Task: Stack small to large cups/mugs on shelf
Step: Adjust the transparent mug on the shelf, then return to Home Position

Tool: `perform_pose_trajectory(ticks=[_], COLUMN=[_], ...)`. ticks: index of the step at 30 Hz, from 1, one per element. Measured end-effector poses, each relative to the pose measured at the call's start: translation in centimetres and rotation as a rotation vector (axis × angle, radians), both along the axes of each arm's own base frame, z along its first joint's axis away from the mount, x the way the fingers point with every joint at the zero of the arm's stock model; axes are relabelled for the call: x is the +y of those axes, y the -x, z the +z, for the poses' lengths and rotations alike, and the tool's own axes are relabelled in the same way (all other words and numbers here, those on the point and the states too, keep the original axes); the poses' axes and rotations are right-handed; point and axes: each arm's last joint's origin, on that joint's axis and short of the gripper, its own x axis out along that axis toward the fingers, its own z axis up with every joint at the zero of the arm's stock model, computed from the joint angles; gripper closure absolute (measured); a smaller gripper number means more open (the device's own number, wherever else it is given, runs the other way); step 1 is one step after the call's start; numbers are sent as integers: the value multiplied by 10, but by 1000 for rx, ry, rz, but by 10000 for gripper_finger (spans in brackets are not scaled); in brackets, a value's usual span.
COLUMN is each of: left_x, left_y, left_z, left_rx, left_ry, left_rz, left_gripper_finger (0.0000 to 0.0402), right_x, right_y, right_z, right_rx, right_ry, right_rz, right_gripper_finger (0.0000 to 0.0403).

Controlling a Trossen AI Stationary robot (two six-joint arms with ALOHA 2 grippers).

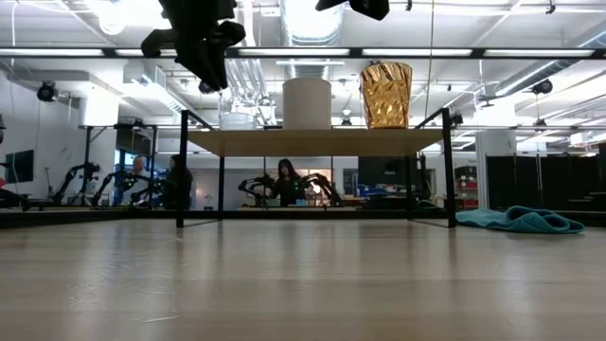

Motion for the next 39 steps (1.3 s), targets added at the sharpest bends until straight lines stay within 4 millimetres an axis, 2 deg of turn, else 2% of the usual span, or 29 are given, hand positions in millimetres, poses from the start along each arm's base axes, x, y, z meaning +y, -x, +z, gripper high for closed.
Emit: perform_pose_trajectory(ticks=[9, 12, 16, 23, 27, 35, 39], left_x=[1, 3, -2, -24, -35, -52, -60], left_y=[-3, -3, 5, 35, 59, 113, 139], left_z=[0, 15, 46, 104, 130, 154, 160], left_rx=[-9, -54, -166, -464, -628, -901, -986], left_ry=[-2, -80, -116, 39, 148, 464, 522], left_rz=[17, 62, 135, 63, 131, 386, 411], left_gripper_finger=[343, 343, 343, 343, 343, 343, 343], right_x=[0, 0, -1, -2, -1, 8, 11], right_y=[0, 1, 9, 22, 24, 31, 43], right_z=[0, 1, 10, 29, 31, 27, 40], right_rx=[1, -1, -22, -87, -90, -18, -75], right_ry=[3, 27, 46, 32, 21, 14, 34], right_rz=[3, 31, 52, 40, 36, 61, 85], right_gripper_finger=[326, 326, 326, 326, 326, 326, 326])
